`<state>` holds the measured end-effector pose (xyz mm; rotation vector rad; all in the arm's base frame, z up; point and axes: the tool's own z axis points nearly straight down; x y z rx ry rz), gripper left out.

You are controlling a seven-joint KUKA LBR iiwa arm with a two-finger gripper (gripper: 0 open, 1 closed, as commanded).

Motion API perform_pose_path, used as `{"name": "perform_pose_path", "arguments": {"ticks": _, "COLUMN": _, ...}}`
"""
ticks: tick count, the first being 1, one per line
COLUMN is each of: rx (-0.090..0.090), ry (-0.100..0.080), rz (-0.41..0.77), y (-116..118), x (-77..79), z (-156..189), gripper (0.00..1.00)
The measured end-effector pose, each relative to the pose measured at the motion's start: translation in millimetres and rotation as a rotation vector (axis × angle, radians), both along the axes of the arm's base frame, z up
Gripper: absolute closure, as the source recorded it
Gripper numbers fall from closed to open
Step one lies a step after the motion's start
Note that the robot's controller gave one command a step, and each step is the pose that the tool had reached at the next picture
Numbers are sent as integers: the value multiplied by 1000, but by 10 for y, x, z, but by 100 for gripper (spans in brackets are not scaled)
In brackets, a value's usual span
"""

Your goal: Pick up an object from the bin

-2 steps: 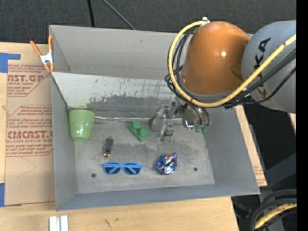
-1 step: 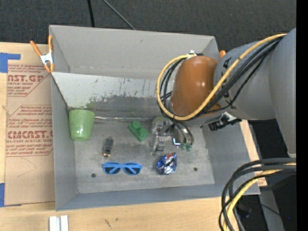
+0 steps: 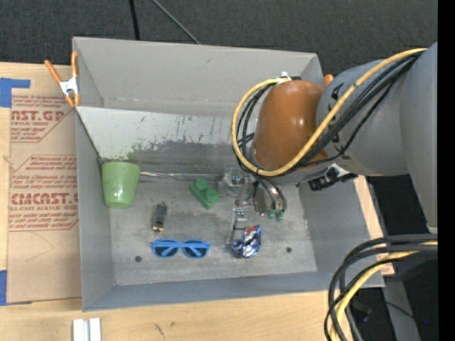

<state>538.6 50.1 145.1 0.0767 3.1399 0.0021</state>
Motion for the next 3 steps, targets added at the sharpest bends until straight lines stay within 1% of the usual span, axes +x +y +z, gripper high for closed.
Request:
{"name": "perform_pose_path", "arguments": {"ticks": 1, "rx": 0, "ry": -1, "rz": 283, "y": 460, "x": -492, "z": 396, "gripper": 0}}
{"name": "perform_pose_path", "arguments": {"ticks": 2, "rx": -1, "ry": -11, "rz": 375, "y": 1031, "x": -252, "z": -623, "gripper": 0}}
{"name": "perform_pose_path", "arguments": {"ticks": 3, "rx": 1, "ry": -26, "rz": 374, "y": 1044, "x": -210, "z": -594, "gripper": 100}}
